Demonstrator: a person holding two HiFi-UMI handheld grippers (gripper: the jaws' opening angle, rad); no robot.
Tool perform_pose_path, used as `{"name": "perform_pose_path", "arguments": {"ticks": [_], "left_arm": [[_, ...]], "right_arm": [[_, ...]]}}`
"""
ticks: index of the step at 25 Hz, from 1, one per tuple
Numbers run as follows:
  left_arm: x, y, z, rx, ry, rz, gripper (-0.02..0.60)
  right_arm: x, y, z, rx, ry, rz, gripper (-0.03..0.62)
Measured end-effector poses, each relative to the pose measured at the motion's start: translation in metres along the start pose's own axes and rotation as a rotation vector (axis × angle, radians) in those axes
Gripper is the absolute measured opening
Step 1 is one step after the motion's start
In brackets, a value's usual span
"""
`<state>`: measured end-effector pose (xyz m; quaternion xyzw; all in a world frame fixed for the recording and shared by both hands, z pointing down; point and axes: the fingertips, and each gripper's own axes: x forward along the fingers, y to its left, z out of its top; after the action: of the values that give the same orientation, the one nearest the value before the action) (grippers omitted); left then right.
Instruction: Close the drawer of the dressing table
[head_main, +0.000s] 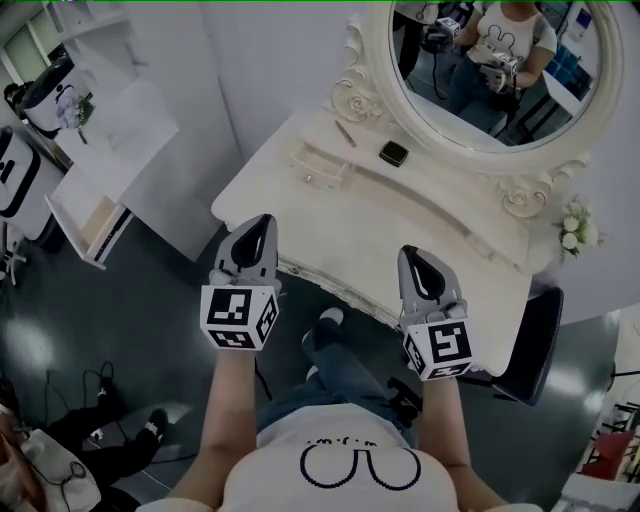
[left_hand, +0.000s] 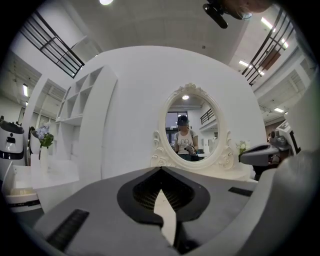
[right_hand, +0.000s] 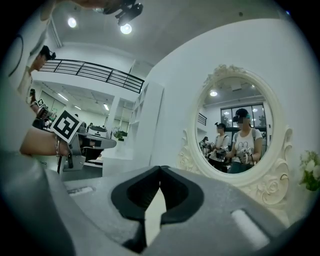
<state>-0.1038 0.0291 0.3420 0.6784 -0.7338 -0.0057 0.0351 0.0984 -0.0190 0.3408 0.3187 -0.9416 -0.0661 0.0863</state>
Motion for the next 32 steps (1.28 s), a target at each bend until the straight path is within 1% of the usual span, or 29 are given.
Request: {"name": "perform_pose_path", "arguments": {"ticks": [5,9,17,22,25,28,29,30,31,32], "left_arm": [[0.044,0.017,-0.007,0.018,0.033,-0.012,-0.002],[0.088,0.030,-0.014,0.010,0.061,-0.025,-0.002],[0.183,0.042,-0.034,0.014,0.135,-0.095,-0.002],[0.234,0.048,-0.046,0.022,0.187,-0.131,-0.002],[0.256,0.045,-0.051,0.038,0.206,-0.162,-0.002],[0.272,0.044,-0.057,0.038,0.224,-0.181,-0.002],[0.276,0.044,-0.060,0.033,0.228,-0.186,0.008],[0.280,0.044,-0.062,0.021,0.233,-0.194,0.091],[0.282,0.043,-0.065,0.005,0.238,-0.205,0.235],[0.284,0.043,-0.067,-0.010,0.243,-0.216,0.311]], "right_arm": [[0.043,-0.018,-0.011,0.028,0.008,-0.002,0.003],[0.088,-0.039,-0.015,0.058,0.006,-0.012,0.003],[0.167,-0.081,-0.033,0.095,0.040,-0.038,0.003],[0.194,-0.103,-0.045,0.119,0.083,-0.060,0.003],[0.203,-0.114,-0.056,0.142,0.111,-0.079,0.003],[0.212,-0.122,-0.063,0.157,0.129,-0.091,0.003],[0.215,-0.123,-0.065,0.159,0.135,-0.095,0.003],[0.217,-0.123,-0.066,0.159,0.140,-0.097,0.003],[0.218,-0.124,-0.067,0.159,0.145,-0.100,0.003],[0.219,-0.124,-0.068,0.159,0.151,-0.104,0.003]]}}
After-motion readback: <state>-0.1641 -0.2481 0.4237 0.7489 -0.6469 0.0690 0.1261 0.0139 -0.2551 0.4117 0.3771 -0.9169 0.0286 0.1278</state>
